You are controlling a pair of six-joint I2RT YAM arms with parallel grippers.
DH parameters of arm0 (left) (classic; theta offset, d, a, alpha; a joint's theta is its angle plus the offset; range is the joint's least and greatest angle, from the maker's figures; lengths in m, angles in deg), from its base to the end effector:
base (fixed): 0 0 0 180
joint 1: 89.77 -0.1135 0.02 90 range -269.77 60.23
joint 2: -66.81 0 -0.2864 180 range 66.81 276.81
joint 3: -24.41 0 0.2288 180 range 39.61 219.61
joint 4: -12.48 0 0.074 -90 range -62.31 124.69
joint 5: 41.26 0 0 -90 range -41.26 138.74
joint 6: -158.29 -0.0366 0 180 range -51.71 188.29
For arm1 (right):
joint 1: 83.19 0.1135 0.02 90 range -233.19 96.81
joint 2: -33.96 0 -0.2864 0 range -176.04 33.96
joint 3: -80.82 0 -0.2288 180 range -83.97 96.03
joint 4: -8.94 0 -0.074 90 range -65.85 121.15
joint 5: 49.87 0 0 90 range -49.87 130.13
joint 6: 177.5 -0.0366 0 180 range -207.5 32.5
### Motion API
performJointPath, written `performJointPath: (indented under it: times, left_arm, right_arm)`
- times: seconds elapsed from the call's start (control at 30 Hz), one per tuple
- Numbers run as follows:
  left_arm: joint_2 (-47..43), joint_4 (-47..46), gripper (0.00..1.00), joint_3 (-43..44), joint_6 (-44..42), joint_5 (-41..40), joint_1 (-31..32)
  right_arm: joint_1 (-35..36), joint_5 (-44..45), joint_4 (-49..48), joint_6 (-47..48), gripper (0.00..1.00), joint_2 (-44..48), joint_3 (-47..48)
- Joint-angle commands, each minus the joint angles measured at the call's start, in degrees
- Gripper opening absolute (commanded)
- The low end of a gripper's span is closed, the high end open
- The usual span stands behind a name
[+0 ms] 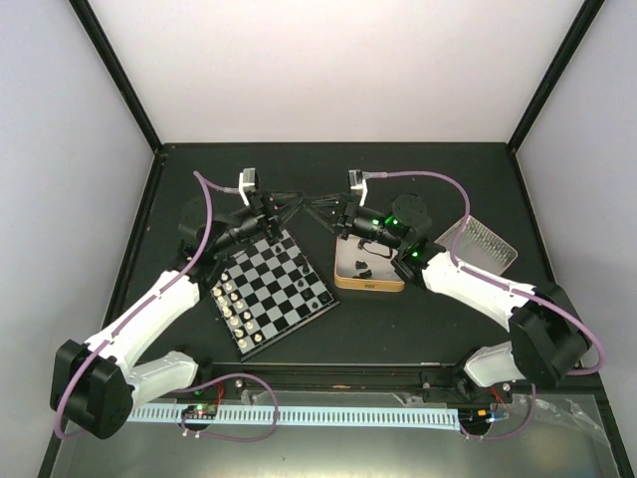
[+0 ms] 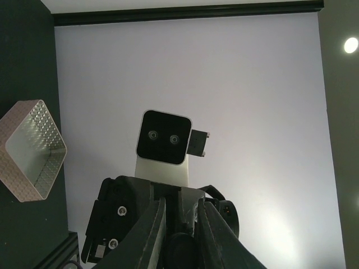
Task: Set up the chess pieces on the board
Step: Place the chess piece on the chessboard.
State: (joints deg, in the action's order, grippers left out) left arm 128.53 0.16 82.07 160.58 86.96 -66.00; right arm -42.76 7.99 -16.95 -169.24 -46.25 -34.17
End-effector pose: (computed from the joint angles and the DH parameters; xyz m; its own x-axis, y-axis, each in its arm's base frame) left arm 0.1869 -0.1071 0.3643 -0.8815 -0.4695 -0.0493 0.0963 -0.0767 -0.9924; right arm 0.2121 0.2063 0.3552 -0.9169 0.3196 -0.2388 -0.2758 -0.0752 0.9583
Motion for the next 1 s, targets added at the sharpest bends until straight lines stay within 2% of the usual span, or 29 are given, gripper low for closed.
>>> performJointPath:
  times: [0.0,0.3,0.47,0.57,0.77,0.9,0.97]
  left_arm:
    - [-0.5,-3.5,0.1,-0.5,1.9,-0.3,0.3]
    - [-0.4,-1.9,0.1,-0.8,0.2,-0.3,0.3]
    - [-1.3,3.1,0.17,-0.4,-3.8,-1.4,0.3]
    - [-2.0,7.4,0.27,0.0,-7.4,-2.3,0.2]
    - [-3.1,18.3,0.55,1.6,-17.7,-5.0,-0.4]
    - [-3.5,31.4,0.63,4.1,-27.6,-9.6,-1.8]
    - [-4.0,34.6,0.66,3.6,-31.7,-13.0,-2.3]
  right_arm:
    - [0.2,-1.4,-0.9,-1.7,0.15,-0.5,1.5]
    - [0.2,-2.0,0.9,-3.3,0.03,0.6,1.7]
    - [0.2,-2.3,4.0,-3.3,0.01,1.6,2.2]
    - [0.2,-2.2,7.2,-2.1,0.01,2.3,2.5]
    - [0.2,-1.9,17.8,3.8,0.01,2.4,3.1]
    - [0.2,-0.8,27.8,10.6,0.01,1.3,4.5]
    - [0.3,0.0,31.5,13.9,0.01,0.6,5.3]
